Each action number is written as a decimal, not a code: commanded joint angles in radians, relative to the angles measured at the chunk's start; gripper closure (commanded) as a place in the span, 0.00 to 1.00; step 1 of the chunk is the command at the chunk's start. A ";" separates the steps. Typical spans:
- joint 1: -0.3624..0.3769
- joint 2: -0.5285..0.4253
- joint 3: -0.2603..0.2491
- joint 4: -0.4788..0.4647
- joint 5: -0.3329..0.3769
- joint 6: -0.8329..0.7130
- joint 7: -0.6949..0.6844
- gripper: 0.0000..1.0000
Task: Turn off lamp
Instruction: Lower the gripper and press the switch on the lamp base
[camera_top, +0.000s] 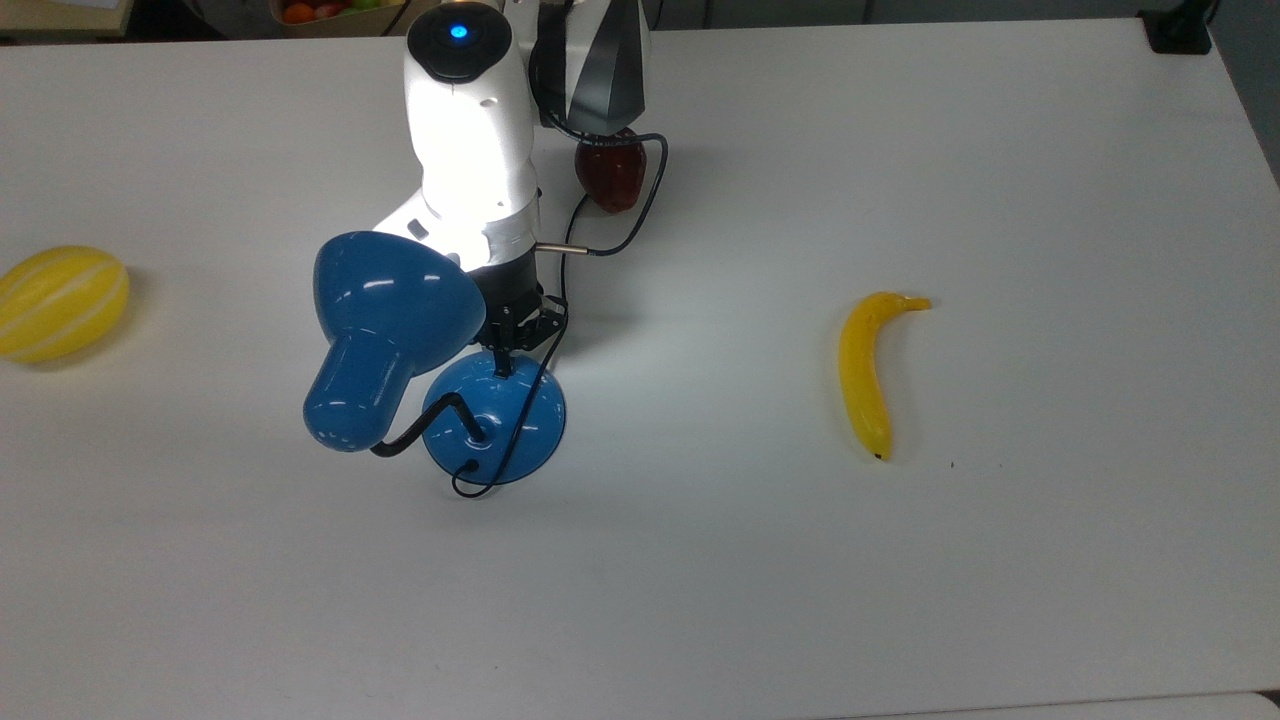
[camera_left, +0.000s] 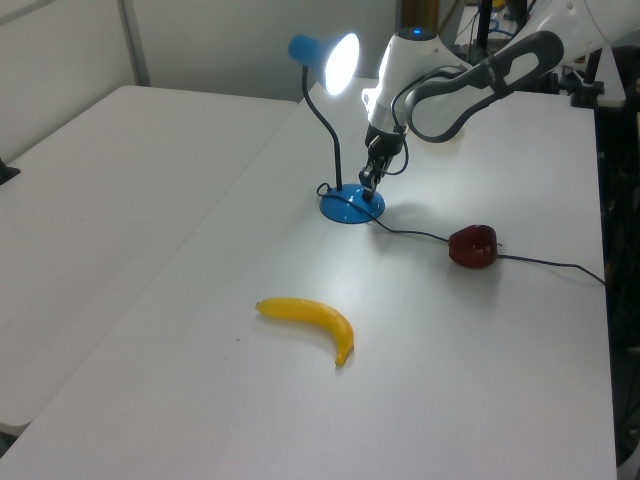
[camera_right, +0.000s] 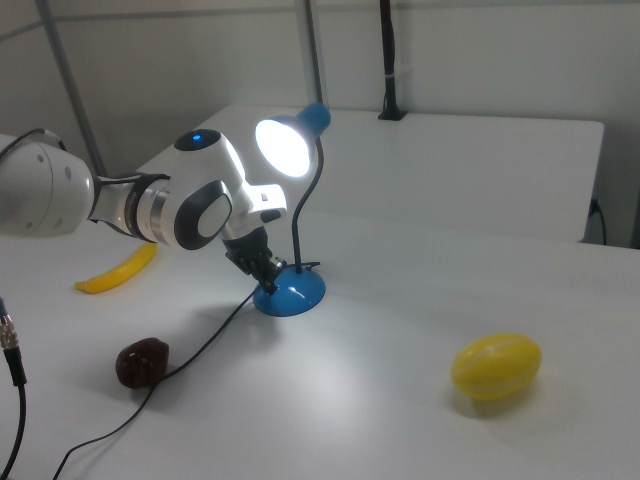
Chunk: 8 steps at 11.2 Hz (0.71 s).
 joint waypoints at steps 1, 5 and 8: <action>0.020 0.007 -0.009 -0.005 -0.008 0.016 0.014 1.00; 0.023 0.008 -0.009 -0.022 -0.007 0.015 0.016 1.00; 0.022 0.008 -0.009 -0.030 -0.001 0.015 0.049 1.00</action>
